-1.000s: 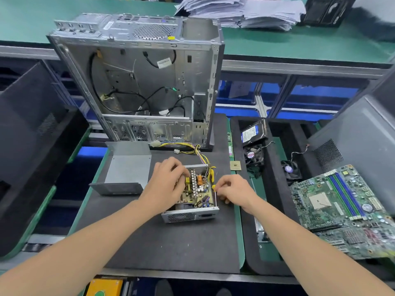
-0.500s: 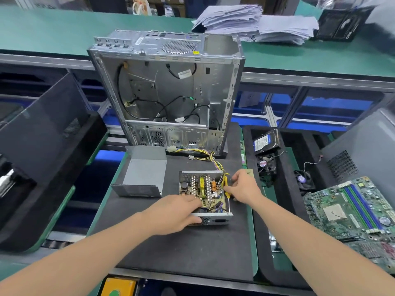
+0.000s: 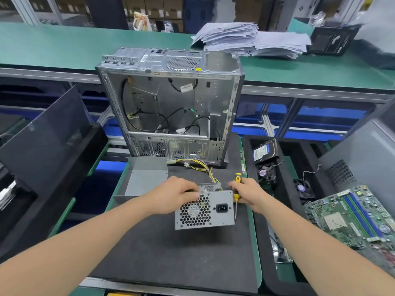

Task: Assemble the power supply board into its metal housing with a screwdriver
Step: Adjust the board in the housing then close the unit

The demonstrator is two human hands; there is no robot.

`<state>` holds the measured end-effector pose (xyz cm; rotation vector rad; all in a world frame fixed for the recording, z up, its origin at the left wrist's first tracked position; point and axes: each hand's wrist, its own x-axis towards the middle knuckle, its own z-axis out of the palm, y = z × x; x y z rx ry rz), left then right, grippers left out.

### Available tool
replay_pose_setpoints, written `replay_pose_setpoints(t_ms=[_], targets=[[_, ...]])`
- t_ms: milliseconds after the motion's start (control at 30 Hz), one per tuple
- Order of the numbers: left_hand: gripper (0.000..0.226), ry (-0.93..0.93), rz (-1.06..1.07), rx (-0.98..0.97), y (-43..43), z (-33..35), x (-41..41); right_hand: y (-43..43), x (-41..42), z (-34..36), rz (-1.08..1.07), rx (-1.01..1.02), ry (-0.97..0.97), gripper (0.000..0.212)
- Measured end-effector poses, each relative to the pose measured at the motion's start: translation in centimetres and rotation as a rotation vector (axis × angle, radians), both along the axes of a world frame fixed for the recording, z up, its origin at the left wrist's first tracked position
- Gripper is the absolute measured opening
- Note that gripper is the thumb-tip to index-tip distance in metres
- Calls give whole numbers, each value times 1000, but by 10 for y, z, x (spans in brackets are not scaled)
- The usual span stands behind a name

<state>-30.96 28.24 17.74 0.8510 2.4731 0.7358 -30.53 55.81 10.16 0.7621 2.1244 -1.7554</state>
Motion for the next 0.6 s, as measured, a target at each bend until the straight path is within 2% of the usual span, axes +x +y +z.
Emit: replay_pose_setpoints(t_ms=[200,300,400,500,600], targets=[[21,-131,51,18,-1,5,-9,-11,-1,-3,109,-75,-147,10],[26,-123,9,7,-5,3,-4,-17,-3,-5,30,-269,-241,18],[26,-79,-57,-25,-7,0,2,-25,-4,-5,-8,-444,-339,14],[22,-72,-83,-9,-10,-4,7,-31,-6,-6,-28,-452,-398,19],[21,-66,-70,14,-11,-5,9,-27,-9,-13,-148,-395,-393,20]])
